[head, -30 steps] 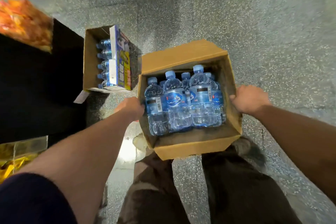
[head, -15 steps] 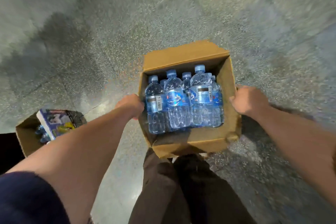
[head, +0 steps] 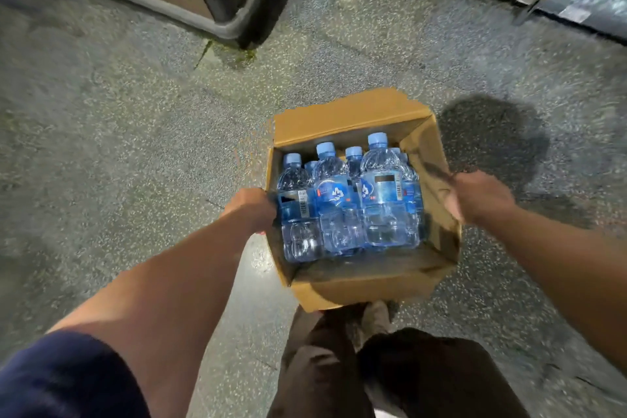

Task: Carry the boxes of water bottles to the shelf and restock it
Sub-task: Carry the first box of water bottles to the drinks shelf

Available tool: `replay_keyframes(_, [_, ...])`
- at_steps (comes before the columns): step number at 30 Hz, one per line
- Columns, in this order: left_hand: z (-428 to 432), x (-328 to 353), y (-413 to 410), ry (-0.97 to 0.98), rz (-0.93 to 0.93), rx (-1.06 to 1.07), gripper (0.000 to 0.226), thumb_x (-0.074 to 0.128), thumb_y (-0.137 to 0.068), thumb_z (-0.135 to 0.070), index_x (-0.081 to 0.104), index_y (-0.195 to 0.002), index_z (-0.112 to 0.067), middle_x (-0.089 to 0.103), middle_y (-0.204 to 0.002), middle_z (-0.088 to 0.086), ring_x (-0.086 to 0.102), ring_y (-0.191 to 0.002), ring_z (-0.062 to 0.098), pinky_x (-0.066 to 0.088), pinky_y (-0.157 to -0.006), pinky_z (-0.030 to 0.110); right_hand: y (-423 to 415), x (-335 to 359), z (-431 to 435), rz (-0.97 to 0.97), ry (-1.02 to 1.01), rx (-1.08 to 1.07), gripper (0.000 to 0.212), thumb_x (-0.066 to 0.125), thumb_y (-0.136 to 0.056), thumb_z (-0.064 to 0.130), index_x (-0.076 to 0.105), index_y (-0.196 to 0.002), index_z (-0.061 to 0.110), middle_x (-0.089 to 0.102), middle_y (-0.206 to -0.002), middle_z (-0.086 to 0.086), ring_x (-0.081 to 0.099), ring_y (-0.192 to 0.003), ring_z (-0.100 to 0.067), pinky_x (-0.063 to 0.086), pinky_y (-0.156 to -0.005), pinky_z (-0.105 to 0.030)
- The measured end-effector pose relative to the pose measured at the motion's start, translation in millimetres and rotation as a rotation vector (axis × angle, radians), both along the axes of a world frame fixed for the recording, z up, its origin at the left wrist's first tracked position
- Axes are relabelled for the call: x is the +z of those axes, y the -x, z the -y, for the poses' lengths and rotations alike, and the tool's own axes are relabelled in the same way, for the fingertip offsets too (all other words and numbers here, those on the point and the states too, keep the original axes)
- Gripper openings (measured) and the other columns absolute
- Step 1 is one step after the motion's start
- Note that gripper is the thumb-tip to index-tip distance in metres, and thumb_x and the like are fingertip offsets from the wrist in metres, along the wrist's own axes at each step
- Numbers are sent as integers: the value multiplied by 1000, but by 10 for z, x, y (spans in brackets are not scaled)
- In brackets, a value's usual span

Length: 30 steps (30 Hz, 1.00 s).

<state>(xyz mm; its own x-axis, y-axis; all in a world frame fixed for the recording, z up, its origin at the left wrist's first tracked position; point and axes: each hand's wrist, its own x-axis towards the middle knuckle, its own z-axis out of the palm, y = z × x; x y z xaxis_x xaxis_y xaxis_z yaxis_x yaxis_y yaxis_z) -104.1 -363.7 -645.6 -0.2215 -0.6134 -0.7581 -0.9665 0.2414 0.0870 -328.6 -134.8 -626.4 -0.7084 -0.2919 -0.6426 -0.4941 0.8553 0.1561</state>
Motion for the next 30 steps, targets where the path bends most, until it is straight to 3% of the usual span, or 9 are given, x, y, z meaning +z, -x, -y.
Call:
replay_keyframes(4, [122, -9, 670, 7, 16, -167, 21, 49, -96, -22, 66, -93, -10, 60, -74, 2, 61, -65, 16, 55, -61, 27, 386, -68, -186, 31, 68, -137, 19, 54, -93, 24, 65, -93, 9, 67, -98, -13, 63, -91, -29, 47, -73, -32])
replay_keyframes(7, [93, 77, 1203, 28, -21, -165, 23, 47, -98, -18, 66, -104, -7, 64, -90, 5, 65, -83, 21, 55, -72, 29, 672, -88, -314, -1, 117, -247, 28, 46, -95, 35, 65, -93, 15, 60, -87, -9, 58, -82, -27, 45, -69, -31])
replay_keyframes(9, [54, 73, 1503, 20, 14, -270, 25, 46, -97, -15, 64, -109, -3, 66, -102, 12, 63, -86, 24, 53, -68, 31, 897, -127, -395, 6, 80, -248, 30, 43, -96, 33, 65, -104, 14, 64, -101, -12, 62, -94, -30, 49, -76, -36])
replay_keyframes(13, [-119, 90, 2139, 24, 16, -357, 26, 44, -98, -20, 65, -110, -10, 60, -91, 5, 59, -80, 18, 52, -70, 27, 1427, -223, -586, 42, 20, -242, 31, 45, -92, 21, 64, -113, 11, 64, -114, -14, 61, -104, -34, 53, -83, -40])
replay_keyframes(16, [-270, 57, 2585, 59, 126, -455, 28, 43, -98, -19, 63, -107, -2, 57, -88, 8, 54, -72, 20, 48, -65, 27, 1769, -264, -748, 53, 1, -273, 31, 44, -95, 22, 64, -115, 9, 63, -119, -13, 60, -107, -32, 50, -81, -38])
replay_keyframes(21, [-533, -11, 3320, 22, 67, -411, 31, 42, -100, -22, 63, -114, -6, 64, -108, 10, 63, -100, 25, 51, -81, 30, 2356, -329, -1076, 91, -14, -325, 32, 41, -97, 26, 64, -114, 11, 63, -120, -11, 60, -108, -32, 49, -80, -36])
replay_keyframes(25, [-601, -116, 3903, 38, 52, -513, 27, 47, -96, -23, 64, -98, -3, 63, -83, 7, 62, -73, 22, 49, -60, 28, 2757, -349, -1294, 88, 31, -379, 22, 45, -94, 21, 64, -92, 11, 64, -93, -7, 60, -85, -28, 46, -70, -32])
replay_keyframes(27, [-611, -217, 4158, 25, 56, -545, 26, 48, -96, -24, 63, -90, -5, 55, -69, 2, 52, -58, 12, 38, -46, 21, 2954, -340, -1347, 82, -17, -395, 21, 46, -96, 23, 63, -96, 11, 57, -84, -4, 54, -78, -24, 43, -68, -30])
replay_keyframes(30, [-603, -306, 4555, 44, 79, -604, 25, 49, -96, -28, 60, -84, -9, 53, -68, 2, 50, -58, 12, 35, -46, 21, 3230, -337, -1396, 78, -43, -465, 25, 47, -96, 28, 64, -102, 10, 60, -87, -7, 58, -83, -26, 44, -68, -32])
